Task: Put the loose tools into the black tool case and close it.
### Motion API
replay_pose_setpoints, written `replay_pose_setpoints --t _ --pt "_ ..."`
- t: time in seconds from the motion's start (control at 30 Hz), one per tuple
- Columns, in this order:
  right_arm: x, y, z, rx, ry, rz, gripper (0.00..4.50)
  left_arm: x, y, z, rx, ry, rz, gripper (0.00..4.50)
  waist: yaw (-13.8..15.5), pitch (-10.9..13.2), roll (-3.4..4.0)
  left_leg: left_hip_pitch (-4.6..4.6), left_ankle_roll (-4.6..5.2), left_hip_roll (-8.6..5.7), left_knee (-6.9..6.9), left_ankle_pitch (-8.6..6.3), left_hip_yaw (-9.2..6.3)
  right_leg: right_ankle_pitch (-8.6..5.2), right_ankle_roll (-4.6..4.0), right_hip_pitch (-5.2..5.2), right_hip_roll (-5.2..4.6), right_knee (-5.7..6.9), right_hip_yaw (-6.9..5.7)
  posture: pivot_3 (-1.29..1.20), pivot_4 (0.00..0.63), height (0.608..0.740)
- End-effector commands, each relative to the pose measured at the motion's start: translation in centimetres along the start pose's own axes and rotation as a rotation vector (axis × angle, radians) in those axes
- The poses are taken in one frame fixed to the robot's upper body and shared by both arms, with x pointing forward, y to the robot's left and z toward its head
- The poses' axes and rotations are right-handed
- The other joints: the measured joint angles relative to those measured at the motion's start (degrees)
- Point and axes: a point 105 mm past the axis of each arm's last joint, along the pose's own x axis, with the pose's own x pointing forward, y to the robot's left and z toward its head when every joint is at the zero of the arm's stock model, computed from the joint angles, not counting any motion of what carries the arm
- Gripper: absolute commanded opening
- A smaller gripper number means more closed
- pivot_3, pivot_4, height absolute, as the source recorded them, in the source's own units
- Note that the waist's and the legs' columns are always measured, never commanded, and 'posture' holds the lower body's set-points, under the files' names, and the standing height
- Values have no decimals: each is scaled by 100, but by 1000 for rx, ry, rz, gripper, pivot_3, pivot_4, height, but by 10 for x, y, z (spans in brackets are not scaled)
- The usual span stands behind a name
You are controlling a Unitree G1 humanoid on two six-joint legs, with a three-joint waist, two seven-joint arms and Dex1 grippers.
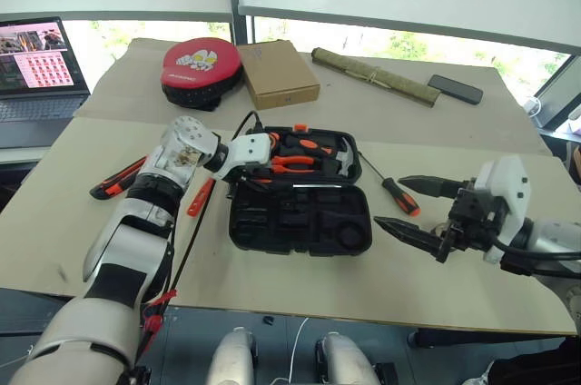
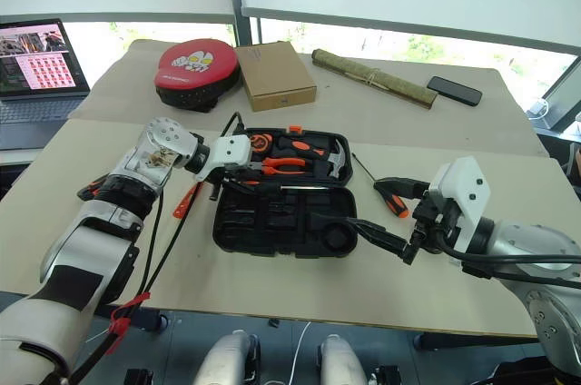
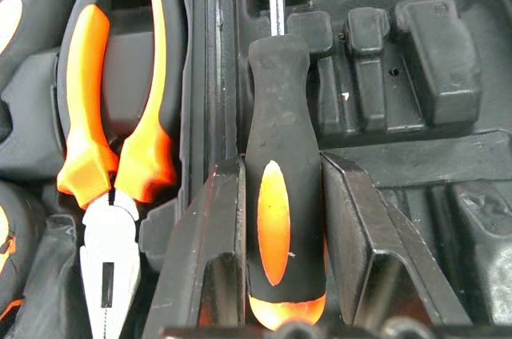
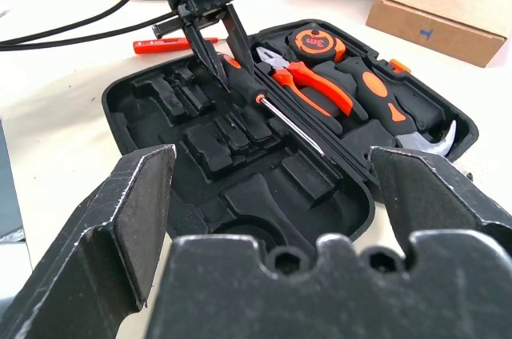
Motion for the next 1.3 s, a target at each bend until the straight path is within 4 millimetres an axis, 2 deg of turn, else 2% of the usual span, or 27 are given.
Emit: replay_pose_setpoints --t 0.03,0.27,0.33,0.5,0.7,0.8,0.93,1.03,1.3 --pt "-1 1 6 -34 -24 -7 4500 -3 3 4 29 25 10 877 0 0 0 0 0 0 1 0 0 0 0 0 0 0 0 0 150 740" --pt "0 2 6 -32 -30 -7 4500 -1 6 4 11 42 19 877 0 0 0 0 1 0 20 -1 -2 -1 1 -1 0 23 0 0 150 740" --pt "0 2 6 -32 -30 -7 4500 -3 2 9 15 16 -17 1880 -3 0 0 -2 2 0 28 -1 -3 -1 2 -3 0 31 0 0 150 740" --pt "0 4 5 -24 -30 -2 4500 -16 8 21 8 -20 5 3540 0 0 0 -2 2 0 34 -1 -6 -2 1 -3 0 38 0 0 150 740" --pt "0 4 5 -18 -36 -2 4500 -20 11 26 32 -33 28 3540 -6 0 0 -2 2 0 34 -1 -7 -2 1 -4 0 41 0 0 150 740" --pt "1 3 5 -20 -36 1 4500 -14 13 28 59 -37 48 2839 0 0 0 -2 2 0 35 -1 -8 -2 1 -3 0 41 0 0 150 740" --pt "1 2 6 -23 -38 0 4500 -4 11 27 68 -33 41 1147 2 0 0 -2 2 -1 37 -1 -8 -2 2 -2 -1 40 -1 0 150 740" --pt "2 2 6 -23 -37 0 4500 0 10 28 72 -35 36 49 -3 0 0 -2 2 0 35 -1 -8 -2 1 -4 1 41 0 0 150 740" --pt "1 2 5 -21 -34 -8 4500 8 6 28 86 -31 12 49 -4 0 0 -2 2 0 36 -1 -9 -2 1 -3 1 41 0 0 150 740"
